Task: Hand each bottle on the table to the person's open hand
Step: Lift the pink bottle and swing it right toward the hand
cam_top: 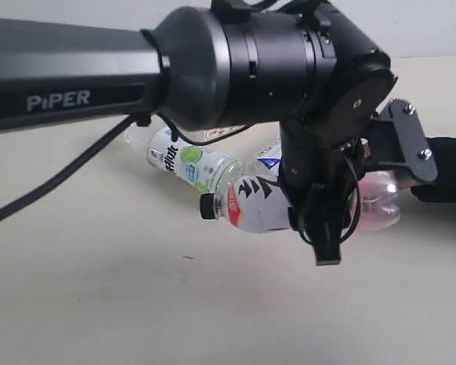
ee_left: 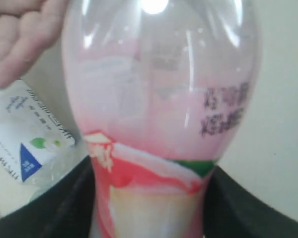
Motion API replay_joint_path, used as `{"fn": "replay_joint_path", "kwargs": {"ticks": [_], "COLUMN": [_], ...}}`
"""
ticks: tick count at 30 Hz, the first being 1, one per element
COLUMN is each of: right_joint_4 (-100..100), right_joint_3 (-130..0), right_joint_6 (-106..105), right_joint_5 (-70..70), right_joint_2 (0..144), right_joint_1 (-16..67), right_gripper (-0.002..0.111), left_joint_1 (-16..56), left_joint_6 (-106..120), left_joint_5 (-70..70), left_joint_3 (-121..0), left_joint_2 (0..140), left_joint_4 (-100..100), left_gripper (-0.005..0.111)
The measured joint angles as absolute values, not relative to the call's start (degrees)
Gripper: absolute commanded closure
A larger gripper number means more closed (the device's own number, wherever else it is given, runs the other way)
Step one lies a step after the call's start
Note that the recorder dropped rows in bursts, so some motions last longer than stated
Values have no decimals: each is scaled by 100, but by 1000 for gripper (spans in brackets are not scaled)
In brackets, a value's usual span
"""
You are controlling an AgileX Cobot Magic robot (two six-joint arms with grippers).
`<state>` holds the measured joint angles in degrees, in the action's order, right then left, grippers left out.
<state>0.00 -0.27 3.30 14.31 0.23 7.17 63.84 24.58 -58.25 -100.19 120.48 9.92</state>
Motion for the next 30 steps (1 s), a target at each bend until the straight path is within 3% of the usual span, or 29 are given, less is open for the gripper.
{"fn": "replay_joint_path", "kwargs": {"ticks": [30], "right_joint_4": [0], "right_joint_3": [-27], "right_joint_6": [330], "right_joint_5": [1431], "right_joint_2": [23], "right_joint_1": [717], "right_gripper": [108], "left_joint_1": [6371], "left_joint_6": [-3234], "left_joint_5": [-4996], "left_joint_3": [-11941], "left_joint_2": [11913], "left_joint_4": [1741], "left_gripper": [107]}}
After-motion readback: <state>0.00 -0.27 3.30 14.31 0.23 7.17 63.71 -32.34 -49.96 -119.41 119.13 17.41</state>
